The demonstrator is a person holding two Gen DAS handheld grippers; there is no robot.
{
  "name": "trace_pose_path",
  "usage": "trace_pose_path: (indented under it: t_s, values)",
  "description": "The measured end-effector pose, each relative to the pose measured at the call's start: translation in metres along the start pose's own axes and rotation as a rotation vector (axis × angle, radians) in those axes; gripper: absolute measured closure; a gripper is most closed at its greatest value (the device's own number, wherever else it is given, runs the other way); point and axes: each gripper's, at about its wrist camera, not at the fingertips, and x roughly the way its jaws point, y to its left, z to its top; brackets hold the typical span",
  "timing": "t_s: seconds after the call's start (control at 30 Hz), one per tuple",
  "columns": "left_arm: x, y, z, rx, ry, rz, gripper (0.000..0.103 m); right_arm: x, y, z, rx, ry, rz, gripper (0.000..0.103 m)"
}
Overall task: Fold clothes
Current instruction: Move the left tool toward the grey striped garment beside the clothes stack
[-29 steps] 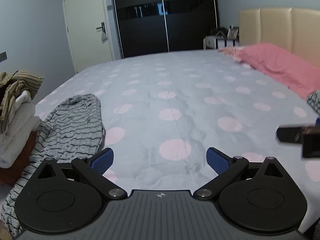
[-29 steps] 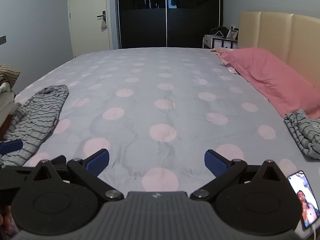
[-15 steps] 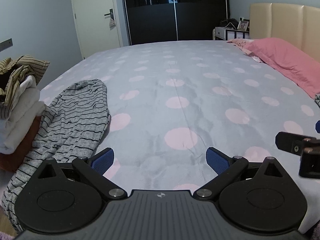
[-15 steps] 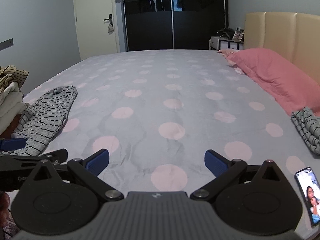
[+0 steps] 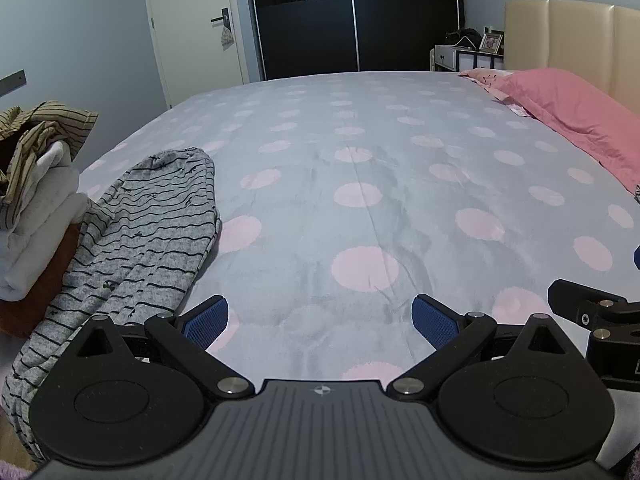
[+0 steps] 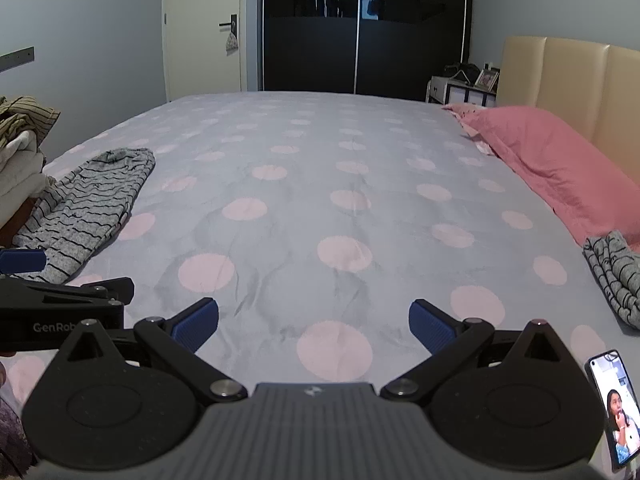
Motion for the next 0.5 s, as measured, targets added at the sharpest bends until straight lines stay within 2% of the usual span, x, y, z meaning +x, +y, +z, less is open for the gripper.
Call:
trace_pose_path:
  t_s: [0.5]
  values:
    - [0.0018, 0.0024, 0.0010, 0.005, 0.015, 0.001, 0.003, 0.0050, 0.0022, -0.0009, -0.004, 0.019, -0.009, 0.001]
